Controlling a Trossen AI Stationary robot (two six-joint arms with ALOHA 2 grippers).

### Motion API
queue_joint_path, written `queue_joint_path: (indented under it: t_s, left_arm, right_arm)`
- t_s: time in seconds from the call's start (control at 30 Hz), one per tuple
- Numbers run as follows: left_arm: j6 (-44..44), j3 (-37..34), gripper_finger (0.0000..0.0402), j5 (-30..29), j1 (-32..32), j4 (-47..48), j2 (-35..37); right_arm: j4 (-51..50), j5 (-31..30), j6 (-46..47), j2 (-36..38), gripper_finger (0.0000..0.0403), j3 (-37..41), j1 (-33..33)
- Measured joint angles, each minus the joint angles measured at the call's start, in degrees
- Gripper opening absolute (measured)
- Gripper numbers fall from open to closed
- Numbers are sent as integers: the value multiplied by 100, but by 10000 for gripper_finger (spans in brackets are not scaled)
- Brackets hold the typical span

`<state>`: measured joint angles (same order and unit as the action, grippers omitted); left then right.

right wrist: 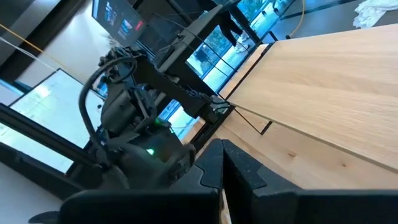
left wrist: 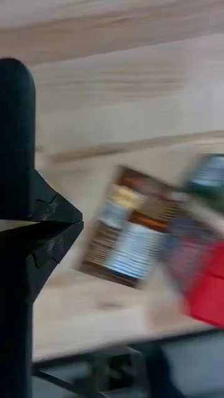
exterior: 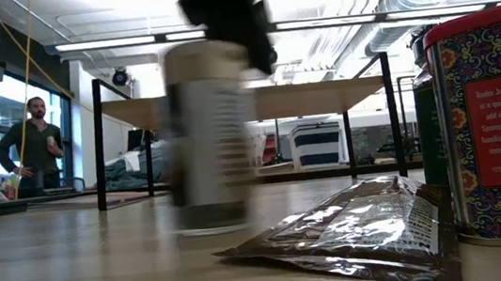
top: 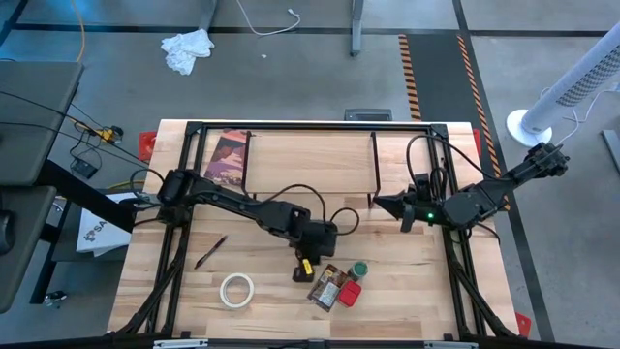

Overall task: Shelf spices
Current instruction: Adjust the seasoning bottles, cans and bags

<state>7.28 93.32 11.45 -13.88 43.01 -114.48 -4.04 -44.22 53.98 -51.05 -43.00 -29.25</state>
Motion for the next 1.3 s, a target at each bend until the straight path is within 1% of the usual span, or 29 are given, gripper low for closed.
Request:
queue_joint_path:
  t_s: [0.13,0.2,0.27,0.37,0.43,0.5,0.63,0.7,0.8,0.9,0.97,1.17,1.3]
  left_arm:
    - [-346,-11,0,-158,-56,821,-2]
    - [-504,-11,0,-306,-77,1233,-2]
    - [-642,-25,0,-435,-90,1459,-2]
    - [-674,-40,0,-456,-64,1522,56]
    - [-612,-40,0,-491,-27,1405,187]
    - [-520,-40,0,-748,19,1257,393]
    - [-546,-40,0,-1357,151,954,898]
    - [-654,-40,0,-1500,236,813,1158]
    - [-886,-37,0,-1585,370,538,1536]
    - [-1128,-37,0,-1628,506,366,1856]
    - [-1176,-37,0,-1778,602,368,2036]
    - [-1046,-186,0,-2560,804,384,2671]
    - [-818,-258,0,-3036,901,594,3061]
  right_arm:
    - [-22,22,2,0,0,0,-1]
    - [-22,187,86,0,0,0,-1]
    - [-24,636,273,0,0,0,-1]
    - [-114,1624,746,-89,0,-9,-65]
    - [-308,2041,1193,-268,0,-9,-240]
    - [-596,2325,1663,-531,0,-9,-492]
    - [-1041,2490,2680,-1181,0,-9,-1060]
    - [-1033,2541,3062,-1530,0,-9,-1273]
    - [-990,2620,3466,-2026,0,-9,-1423]
    - [-963,2707,3710,-2446,0,-7,-1424]
    - [-951,2738,3803,-2702,0,-7,-1390]
    - [-812,2732,3945,-3195,0,-2,-1095]
    - [-514,2729,3693,-3328,0,-2,-830]
